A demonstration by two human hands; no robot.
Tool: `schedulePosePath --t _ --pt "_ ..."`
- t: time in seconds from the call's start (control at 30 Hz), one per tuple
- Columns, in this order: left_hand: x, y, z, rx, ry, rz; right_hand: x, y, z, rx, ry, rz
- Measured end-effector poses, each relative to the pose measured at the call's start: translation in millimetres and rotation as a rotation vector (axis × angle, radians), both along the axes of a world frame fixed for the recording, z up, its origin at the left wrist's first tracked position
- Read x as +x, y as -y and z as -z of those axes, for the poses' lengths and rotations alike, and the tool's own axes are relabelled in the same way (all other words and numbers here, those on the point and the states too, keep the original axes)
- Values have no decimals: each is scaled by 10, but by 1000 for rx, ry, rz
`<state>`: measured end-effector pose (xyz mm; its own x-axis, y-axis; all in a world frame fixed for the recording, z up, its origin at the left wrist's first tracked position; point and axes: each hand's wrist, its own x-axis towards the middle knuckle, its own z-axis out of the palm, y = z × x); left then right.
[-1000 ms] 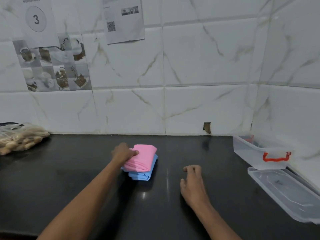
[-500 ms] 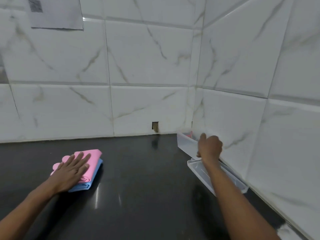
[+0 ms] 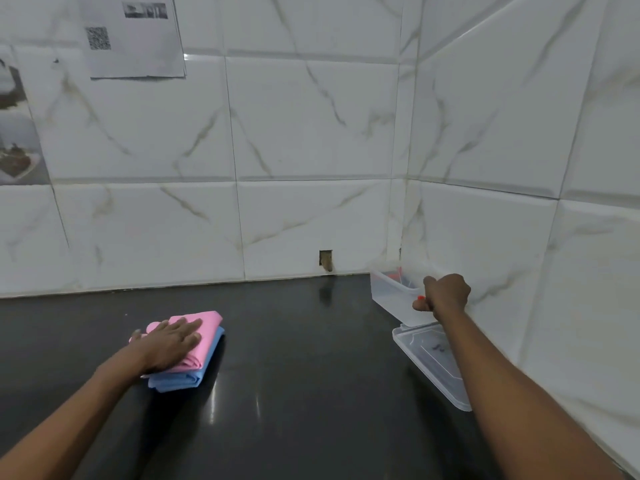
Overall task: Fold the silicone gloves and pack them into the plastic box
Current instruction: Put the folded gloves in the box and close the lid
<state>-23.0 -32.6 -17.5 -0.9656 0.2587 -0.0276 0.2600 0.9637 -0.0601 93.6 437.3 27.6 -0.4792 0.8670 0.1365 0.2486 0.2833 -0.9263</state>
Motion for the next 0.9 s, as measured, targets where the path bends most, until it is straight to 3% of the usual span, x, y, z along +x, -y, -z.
schedulePosePath --t 0.07,0.13,0.2,0.3,0.37,0.43,0.57,0.8,0.9 --pt "64 -238 -180 -77 -69 -120 25 -20 -12 21 -37 -16" --pt "132 -582 -371 -5 -260 -33 64 18 -63 55 -22 -72" --pt "254 -963 -498 373 -226 95 89 79 -117 51 -26 -170" --pt "389 -1435 -650 1034 140 141 131 196 -184 37 -4 -386" --pt "425 -1614 -723 1274 331 95 163 312 -213 40 25 -548" --pt "450 -1675 -754 1283 370 47 192 421 -210 29 19 -659" --pt "454 -1555 -669 1050 174 48 256 582 -147 17 12 -726" --pt "777 -1035 -446 1035 -156 -39 341 1004 113 14 30 -763" --pt "962 -897 -257 1096 -207 -56 375 1176 222 56 42 -759"
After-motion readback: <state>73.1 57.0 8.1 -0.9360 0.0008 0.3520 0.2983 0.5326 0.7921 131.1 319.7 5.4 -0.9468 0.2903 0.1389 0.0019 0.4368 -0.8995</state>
